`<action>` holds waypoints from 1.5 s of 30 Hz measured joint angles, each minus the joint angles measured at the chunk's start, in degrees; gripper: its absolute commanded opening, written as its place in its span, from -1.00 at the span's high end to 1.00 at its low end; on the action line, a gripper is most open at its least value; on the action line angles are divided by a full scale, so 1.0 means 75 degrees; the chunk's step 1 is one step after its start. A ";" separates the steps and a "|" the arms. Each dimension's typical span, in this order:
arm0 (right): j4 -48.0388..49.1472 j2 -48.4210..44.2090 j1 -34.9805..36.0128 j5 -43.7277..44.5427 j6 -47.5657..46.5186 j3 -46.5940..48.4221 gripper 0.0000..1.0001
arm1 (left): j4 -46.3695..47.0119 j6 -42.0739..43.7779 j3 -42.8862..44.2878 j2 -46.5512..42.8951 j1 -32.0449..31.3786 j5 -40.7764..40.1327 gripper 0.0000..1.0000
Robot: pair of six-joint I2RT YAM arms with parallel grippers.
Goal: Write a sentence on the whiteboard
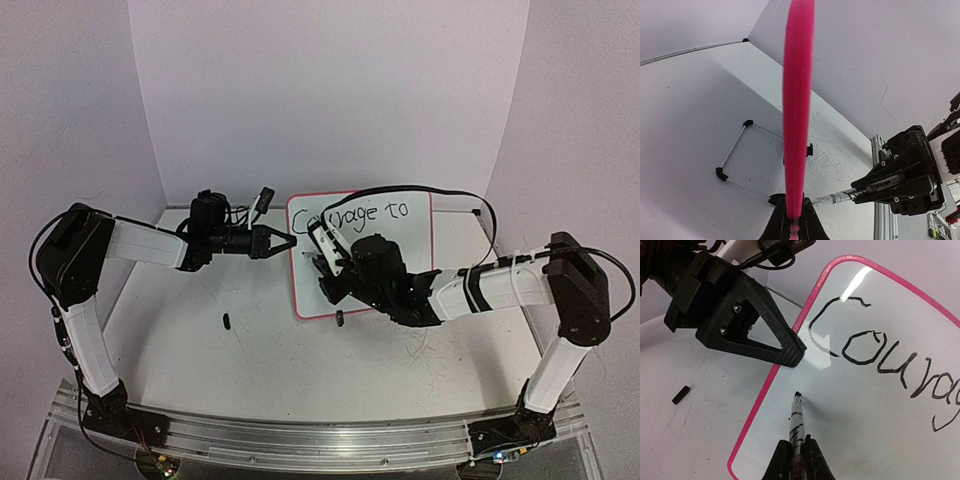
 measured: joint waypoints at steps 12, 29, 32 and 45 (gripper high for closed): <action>-0.0166 0.0000 -0.0002 -0.0166 0.0100 0.0019 1.00 | -0.0029 0.0004 0.0000 0.0000 0.0000 0.0003 1.00; -0.0266 0.0000 0.0032 -0.0280 0.0254 -0.0169 1.00 | -0.0041 0.0007 0.0000 0.0000 0.0003 -0.0009 1.00; -0.0266 0.0000 0.0050 -0.0276 0.0259 -0.0254 1.00 | -0.0044 0.0009 0.0000 0.0000 0.0003 -0.0013 1.00; -0.0050 -0.0159 0.0082 0.0313 0.0380 -0.0597 1.00 | -0.0044 0.0009 0.0000 0.0000 0.0003 -0.0058 1.00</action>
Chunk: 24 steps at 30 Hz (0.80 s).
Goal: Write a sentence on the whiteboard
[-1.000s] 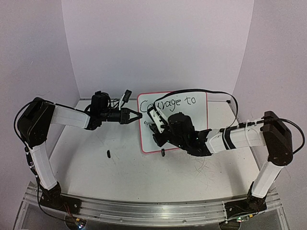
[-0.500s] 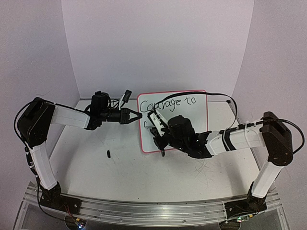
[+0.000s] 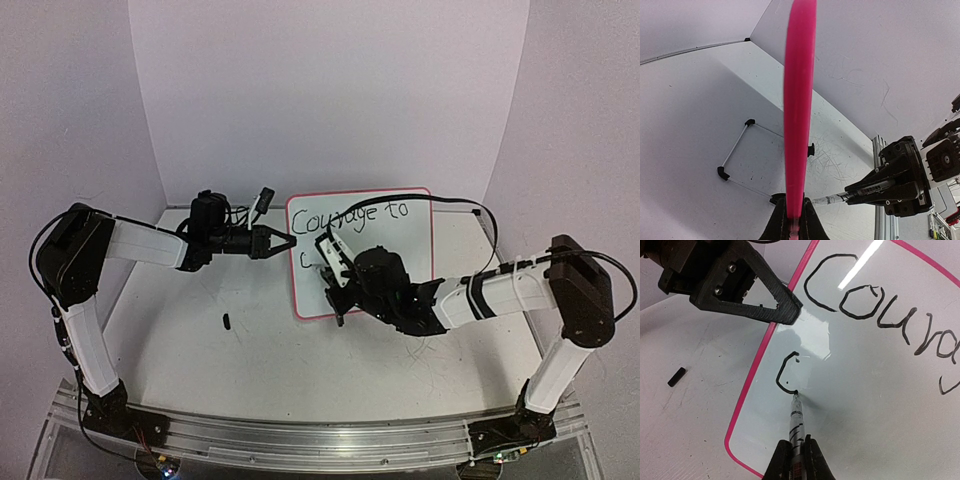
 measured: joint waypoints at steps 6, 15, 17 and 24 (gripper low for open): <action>0.0193 -0.0013 -0.0001 0.0180 0.0011 -0.0004 1.00 | 0.0003 0.0000 0.0000 0.0000 0.0000 0.0000 1.00; 0.0265 0.0006 -0.0020 0.0218 -0.0009 0.0111 1.00 | 0.0005 0.0000 0.0000 0.0000 -0.0002 0.0008 1.00; 0.0294 0.0028 -0.0033 0.0213 -0.0017 0.0166 1.00 | 0.0003 -0.0001 0.0000 0.0000 -0.0001 0.0009 1.00; 0.0312 0.0122 -0.0048 0.0147 -0.0046 0.0350 1.00 | -0.0001 -0.0003 0.0000 0.0000 0.0000 0.0004 1.00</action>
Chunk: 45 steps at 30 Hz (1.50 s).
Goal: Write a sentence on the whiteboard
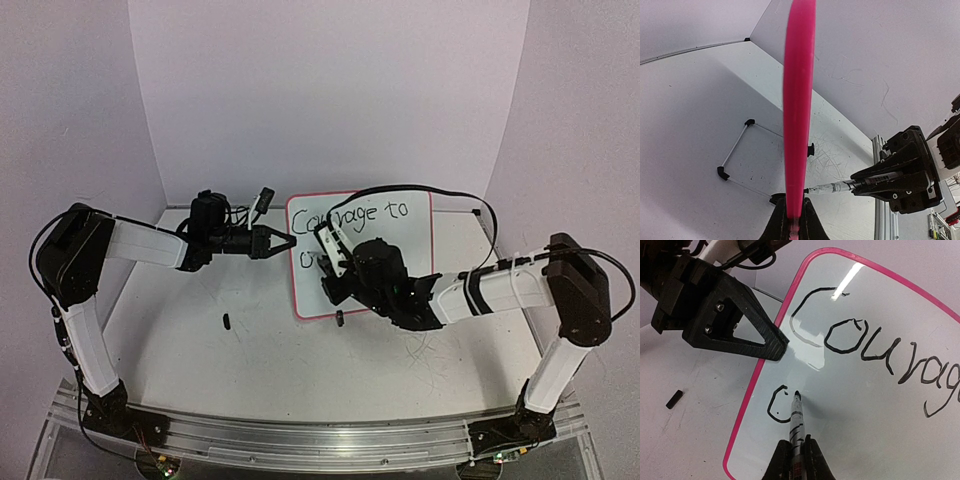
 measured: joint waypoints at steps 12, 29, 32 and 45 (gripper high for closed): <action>0.0017 0.0165 0.0002 -0.0292 0.0007 0.0149 1.00 | -0.0011 0.0003 0.0000 0.0000 0.0000 -0.0024 1.00; 0.0226 -0.0667 -0.0099 -0.0413 -0.0028 -0.0609 1.00 | 0.0004 0.0011 0.0000 -0.0015 -0.0003 0.0065 1.00; 0.0210 -0.0576 -0.0124 -0.0329 -0.0031 -0.0523 1.00 | 0.0000 0.0009 0.0000 -0.0025 -0.0003 0.0077 1.00; 0.0158 -0.0328 -0.0124 -0.0231 -0.0057 -0.0265 1.00 | 0.0000 0.0006 0.0000 -0.0032 -0.0006 0.0124 1.00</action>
